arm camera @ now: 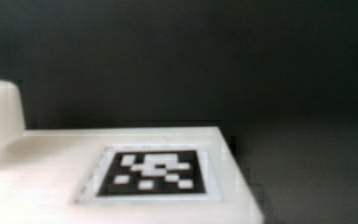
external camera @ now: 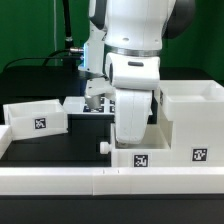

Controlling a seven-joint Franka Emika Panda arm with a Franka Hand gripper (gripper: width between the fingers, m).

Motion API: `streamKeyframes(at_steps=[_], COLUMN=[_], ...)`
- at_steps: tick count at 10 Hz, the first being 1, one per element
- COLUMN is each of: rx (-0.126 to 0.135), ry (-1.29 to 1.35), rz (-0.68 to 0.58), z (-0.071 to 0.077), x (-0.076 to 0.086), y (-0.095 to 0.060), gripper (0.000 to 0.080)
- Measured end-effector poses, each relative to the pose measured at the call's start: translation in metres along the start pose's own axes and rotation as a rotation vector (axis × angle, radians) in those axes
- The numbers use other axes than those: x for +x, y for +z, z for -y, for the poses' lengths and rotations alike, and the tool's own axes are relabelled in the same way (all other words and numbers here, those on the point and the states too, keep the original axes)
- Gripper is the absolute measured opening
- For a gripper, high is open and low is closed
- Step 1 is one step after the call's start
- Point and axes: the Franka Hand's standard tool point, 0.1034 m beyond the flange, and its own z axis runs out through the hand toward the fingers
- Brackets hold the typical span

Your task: Assemble drawer

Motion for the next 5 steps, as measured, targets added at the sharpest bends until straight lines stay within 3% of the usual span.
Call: streamKeyframes(at_steps=[5], rx=[0.005], ry=[-0.001], rz=[0.003], z=[-0.0003], x=[-0.0014], y=[0.0001], gripper=[0.0038])
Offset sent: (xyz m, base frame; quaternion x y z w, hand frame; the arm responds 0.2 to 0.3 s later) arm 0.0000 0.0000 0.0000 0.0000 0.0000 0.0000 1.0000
